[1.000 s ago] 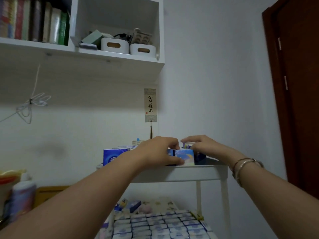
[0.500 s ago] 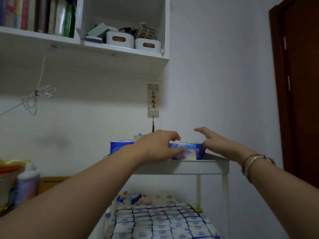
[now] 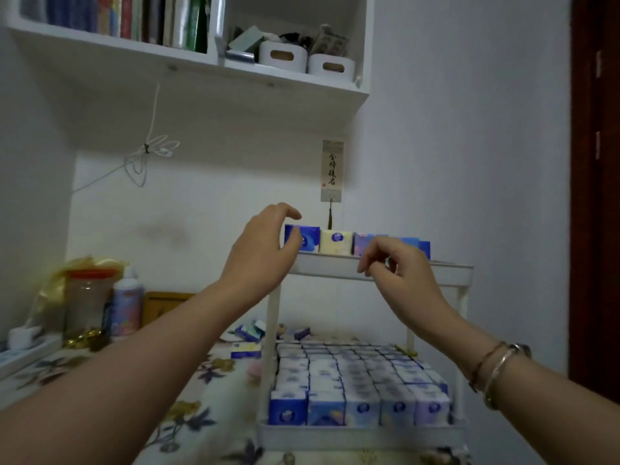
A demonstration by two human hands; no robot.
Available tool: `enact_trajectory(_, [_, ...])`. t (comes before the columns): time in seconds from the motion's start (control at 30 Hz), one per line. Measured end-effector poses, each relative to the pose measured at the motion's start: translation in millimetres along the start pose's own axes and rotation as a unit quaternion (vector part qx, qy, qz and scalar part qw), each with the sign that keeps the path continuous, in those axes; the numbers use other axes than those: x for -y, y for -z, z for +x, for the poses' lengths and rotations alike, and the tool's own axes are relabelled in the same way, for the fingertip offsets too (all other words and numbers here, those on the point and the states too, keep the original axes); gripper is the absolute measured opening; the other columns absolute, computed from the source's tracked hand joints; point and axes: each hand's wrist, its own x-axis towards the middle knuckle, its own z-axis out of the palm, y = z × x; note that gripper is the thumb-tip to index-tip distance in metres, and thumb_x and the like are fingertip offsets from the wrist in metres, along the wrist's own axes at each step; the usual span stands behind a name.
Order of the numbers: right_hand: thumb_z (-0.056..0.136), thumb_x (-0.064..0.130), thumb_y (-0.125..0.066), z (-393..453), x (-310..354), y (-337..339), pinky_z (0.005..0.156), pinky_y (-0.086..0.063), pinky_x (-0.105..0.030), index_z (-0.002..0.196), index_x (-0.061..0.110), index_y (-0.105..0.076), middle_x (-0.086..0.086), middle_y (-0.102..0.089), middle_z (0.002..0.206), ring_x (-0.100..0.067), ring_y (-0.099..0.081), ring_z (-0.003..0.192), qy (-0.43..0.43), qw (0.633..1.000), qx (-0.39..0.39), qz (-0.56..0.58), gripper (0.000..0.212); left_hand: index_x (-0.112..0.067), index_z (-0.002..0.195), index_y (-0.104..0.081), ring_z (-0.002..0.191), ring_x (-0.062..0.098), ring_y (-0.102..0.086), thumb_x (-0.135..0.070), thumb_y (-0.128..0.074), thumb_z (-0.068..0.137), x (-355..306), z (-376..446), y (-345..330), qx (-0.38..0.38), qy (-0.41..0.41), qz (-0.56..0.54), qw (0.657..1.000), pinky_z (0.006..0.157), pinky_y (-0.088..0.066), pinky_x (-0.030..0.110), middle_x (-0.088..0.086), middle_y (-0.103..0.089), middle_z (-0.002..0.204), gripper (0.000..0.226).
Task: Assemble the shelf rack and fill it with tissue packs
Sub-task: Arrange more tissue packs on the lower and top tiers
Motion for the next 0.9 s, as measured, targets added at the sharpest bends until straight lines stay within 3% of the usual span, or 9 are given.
enact_trajectory(0.13, [0.079, -0.003, -0.049, -29, -6, -25, 0.056, -0.035, -0.012, 0.072, 0.016, -0.063, 0.000, -0.064, 0.073, 0.002, -0.050, 0.061, -0.044, 0.994, 0.096, -0.018, 0.025, -0.021, 0.123, -0.047, 0.109, 0.008, -0.050, -0.036, -0.048, 0.097, 28, -23, 1, -0.013, 0.090, -0.041, 0.995, 0.085, -0.045, 0.029, -0.007, -0.052, 0.126, 0.030])
enact_trajectory(0.2, [0.085, 0.004, -0.048, -37, -17, -44, 0.064, -0.039, -0.012, 0.087, 0.019, -0.065, 0.004, -0.065, 0.090, 0.002, -0.055, 0.073, -0.096, 0.979, 0.180, -0.019, 0.023, -0.020, 0.124, -0.045, 0.105, 0.012, -0.054, -0.049, -0.051, 0.093, 43, -36, -4, 0.035, 0.185, -0.090, 0.978, 0.083, -0.042, 0.029, -0.005, -0.053, 0.120, 0.043])
enact_trajectory(0.27, [0.091, 0.012, -0.048, -43, -29, -65, 0.081, -0.043, -0.018, 0.109, 0.020, -0.063, 0.004, -0.063, 0.112, -0.003, -0.057, 0.097, -0.143, 0.956, 0.258, -0.010, 0.024, -0.018, 0.124, -0.045, 0.103, 0.013, -0.059, -0.057, -0.049, 0.090, 52, -52, -12, 0.127, 0.267, -0.161, 0.941, 0.078, -0.043, 0.027, -0.005, -0.057, 0.118, 0.052])
enact_trajectory(0.33, [0.094, 0.025, -0.052, -52, -38, -87, 0.095, -0.040, -0.022, 0.126, 0.020, -0.055, 0.007, -0.056, 0.129, -0.007, -0.052, 0.117, -0.163, 0.938, 0.304, -0.008, 0.033, -0.013, 0.121, -0.049, 0.099, 0.016, -0.065, -0.049, -0.048, 0.094, 58, -67, -23, 0.194, 0.283, -0.226, 0.912, 0.080, -0.051, 0.030, -0.001, -0.065, 0.114, 0.045])
enact_trajectory(0.43, [0.084, 0.055, -0.060, -68, -43, -115, 0.100, -0.038, -0.025, 0.136, 0.032, -0.044, 0.017, -0.048, 0.136, -0.004, -0.046, 0.123, -0.144, 0.915, 0.377, -0.027, 0.059, -0.008, 0.117, -0.052, 0.090, 0.024, -0.069, -0.028, -0.047, 0.099, 64, -76, -32, 0.168, 0.287, -0.307, 0.892, 0.090, -0.054, 0.044, 0.005, -0.070, 0.097, 0.027])
enact_trajectory(0.5, [0.080, 0.060, -0.062, -81, -46, -131, 0.101, -0.041, -0.028, 0.137, 0.040, -0.040, 0.016, -0.048, 0.138, -0.005, -0.048, 0.120, -0.089, 0.899, 0.423, -0.072, 0.065, -0.007, 0.113, -0.053, 0.086, 0.024, -0.070, -0.022, -0.044, 0.101, 66, -74, -30, 0.162, 0.281, -0.305, 0.895, 0.083, -0.057, 0.042, 0.008, -0.068, 0.093, 0.021])
enact_trajectory(0.6, [0.082, 0.057, -0.061, -92, -52, -142, 0.101, -0.040, -0.027, 0.140, 0.045, -0.035, 0.018, -0.046, 0.141, -0.004, -0.044, 0.124, -0.005, 0.907, 0.390, -0.157, 0.065, -0.005, 0.110, -0.050, 0.087, 0.028, -0.069, -0.021, -0.043, 0.101, 68, -73, -27, 0.176, 0.261, -0.296, 0.902, 0.074, -0.059, 0.037, 0.009, -0.068, 0.090, 0.019])
enact_trajectory(0.83, [0.080, 0.064, -0.058, -97, -45, -160, 0.092, -0.042, -0.022, 0.137, 0.048, -0.039, 0.026, -0.048, 0.136, 0.001, -0.045, 0.121, 0.022, 0.929, 0.338, -0.148, 0.062, -0.008, 0.102, -0.048, 0.080, 0.026, -0.069, -0.019, -0.043, 0.101, 80, -79, -12, 0.158, 0.237, -0.288, 0.914, 0.062, -0.058, 0.027, 0.013, -0.067, 0.092, 0.013])
enact_trajectory(0.9, [0.081, 0.062, -0.058, -96, -32, -174, 0.089, -0.044, -0.025, 0.132, 0.046, -0.044, 0.022, -0.054, 0.129, -0.003, -0.049, 0.115, 0.033, 0.929, 0.339, -0.141, 0.056, -0.012, 0.097, -0.050, 0.079, 0.024, -0.070, -0.020, -0.044, 0.101, 89, -83, 3, 0.146, 0.238, -0.281, 0.918, 0.065, -0.059, 0.032, 0.010, -0.068, 0.089, 0.011])
